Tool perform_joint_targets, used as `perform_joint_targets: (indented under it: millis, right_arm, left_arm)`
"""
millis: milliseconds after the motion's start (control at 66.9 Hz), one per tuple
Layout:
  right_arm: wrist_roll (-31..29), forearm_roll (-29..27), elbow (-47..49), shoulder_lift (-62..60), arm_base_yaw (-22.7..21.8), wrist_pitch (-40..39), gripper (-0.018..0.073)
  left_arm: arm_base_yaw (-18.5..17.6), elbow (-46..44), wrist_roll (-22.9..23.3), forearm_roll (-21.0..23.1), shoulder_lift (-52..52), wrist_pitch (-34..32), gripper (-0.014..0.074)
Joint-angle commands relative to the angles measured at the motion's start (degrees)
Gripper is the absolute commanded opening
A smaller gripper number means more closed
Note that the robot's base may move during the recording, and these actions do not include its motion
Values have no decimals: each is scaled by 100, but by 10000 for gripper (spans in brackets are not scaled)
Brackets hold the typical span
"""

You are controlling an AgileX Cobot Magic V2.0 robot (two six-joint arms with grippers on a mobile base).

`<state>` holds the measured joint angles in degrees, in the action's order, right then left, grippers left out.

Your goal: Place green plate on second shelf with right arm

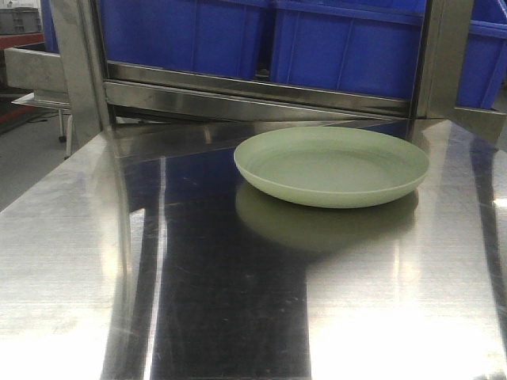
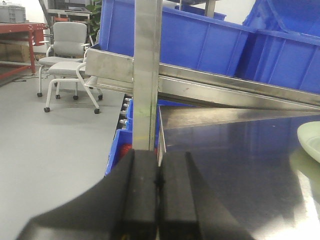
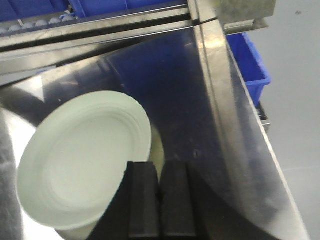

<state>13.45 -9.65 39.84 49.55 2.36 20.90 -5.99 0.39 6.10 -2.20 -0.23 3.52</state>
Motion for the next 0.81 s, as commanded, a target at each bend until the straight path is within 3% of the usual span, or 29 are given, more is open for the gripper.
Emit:
perform_joint_targets:
  millis: [0, 254, 598, 792]
  right_arm:
    - [3, -382, 390, 415, -35, -826, 57]
    - [-469, -376, 1645, 2363, -35, 174, 57]
    - [-874, -381, 2836, 3940, 287, 600, 67]
    - [-1113, -381, 3297, 4587, 478, 571, 257]
  left_arm:
    - [-2, 234, 12, 18, -100, -469, 131]
    - [-2, 234, 12, 18, -100, -469, 131]
    - [-2, 234, 12, 18, -100, -469, 131]
    - [-2, 234, 12, 18, -100, -469, 131]
